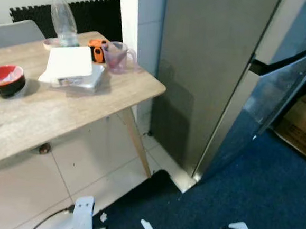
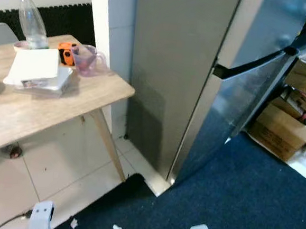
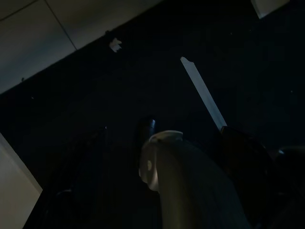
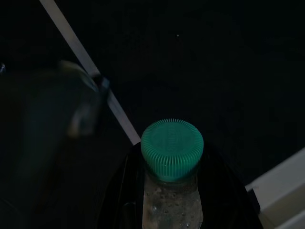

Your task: Restocking fridge

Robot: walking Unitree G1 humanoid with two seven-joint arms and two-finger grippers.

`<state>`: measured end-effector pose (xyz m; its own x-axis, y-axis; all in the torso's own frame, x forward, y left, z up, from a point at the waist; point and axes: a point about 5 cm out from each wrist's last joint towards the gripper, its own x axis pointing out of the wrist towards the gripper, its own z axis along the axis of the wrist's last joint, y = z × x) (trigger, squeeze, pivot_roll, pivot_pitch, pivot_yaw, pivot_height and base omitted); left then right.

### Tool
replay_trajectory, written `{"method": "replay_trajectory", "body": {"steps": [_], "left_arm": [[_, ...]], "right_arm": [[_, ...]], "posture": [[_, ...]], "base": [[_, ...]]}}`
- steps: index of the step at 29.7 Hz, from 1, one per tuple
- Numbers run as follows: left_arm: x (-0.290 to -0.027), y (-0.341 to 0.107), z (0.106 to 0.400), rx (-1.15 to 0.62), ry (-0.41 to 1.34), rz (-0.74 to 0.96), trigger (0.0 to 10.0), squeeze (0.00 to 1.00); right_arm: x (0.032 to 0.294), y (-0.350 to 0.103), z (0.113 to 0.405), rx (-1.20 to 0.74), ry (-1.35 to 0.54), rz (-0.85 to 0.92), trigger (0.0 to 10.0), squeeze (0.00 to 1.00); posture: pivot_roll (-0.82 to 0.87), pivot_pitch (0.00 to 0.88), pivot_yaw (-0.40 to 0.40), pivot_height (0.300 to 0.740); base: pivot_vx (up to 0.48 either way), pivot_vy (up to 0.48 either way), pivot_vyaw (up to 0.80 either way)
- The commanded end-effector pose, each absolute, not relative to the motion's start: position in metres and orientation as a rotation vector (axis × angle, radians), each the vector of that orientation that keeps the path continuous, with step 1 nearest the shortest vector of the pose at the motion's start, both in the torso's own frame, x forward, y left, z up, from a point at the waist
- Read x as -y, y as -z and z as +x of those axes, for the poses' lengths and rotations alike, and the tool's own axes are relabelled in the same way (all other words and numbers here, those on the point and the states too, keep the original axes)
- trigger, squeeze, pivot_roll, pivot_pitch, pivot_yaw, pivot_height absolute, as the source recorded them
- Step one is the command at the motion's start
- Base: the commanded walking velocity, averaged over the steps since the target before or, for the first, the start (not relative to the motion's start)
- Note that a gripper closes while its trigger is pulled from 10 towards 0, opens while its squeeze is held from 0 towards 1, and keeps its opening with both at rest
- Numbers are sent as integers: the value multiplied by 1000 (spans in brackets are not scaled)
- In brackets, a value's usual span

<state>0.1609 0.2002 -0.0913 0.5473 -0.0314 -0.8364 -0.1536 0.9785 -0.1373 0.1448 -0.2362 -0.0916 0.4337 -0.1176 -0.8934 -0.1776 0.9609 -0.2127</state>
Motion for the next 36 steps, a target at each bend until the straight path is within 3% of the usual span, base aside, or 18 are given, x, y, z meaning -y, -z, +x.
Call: {"method": "replay_trajectory", "body": {"steps": [1,15,22,36], "left_arm": [[-196,93,158,-1008,-64,-210,10000,0],[-195,94,157,-1012,-60,-209,10000,0],[-196,94,157,-1012,-71,-203,10000,0],[-199,92,160,-991,-92,-162,10000,0]], "right_arm": [[242,92,142,-1141,-26,-307,10000,0],[241,91,142,-1128,-43,-272,10000,0],[244,91,140,-1139,-52,-291,10000,0],[251,91,135,-1152,-43,-330,10000,0]], "posture": [[-6,25,-19,740],[-6,29,-17,740],[-4,31,-20,740],[-9,36,-19,740]], "base": [[0,-446,0],[0,-446,0],[0,-371,728],[0,0,677]]}}
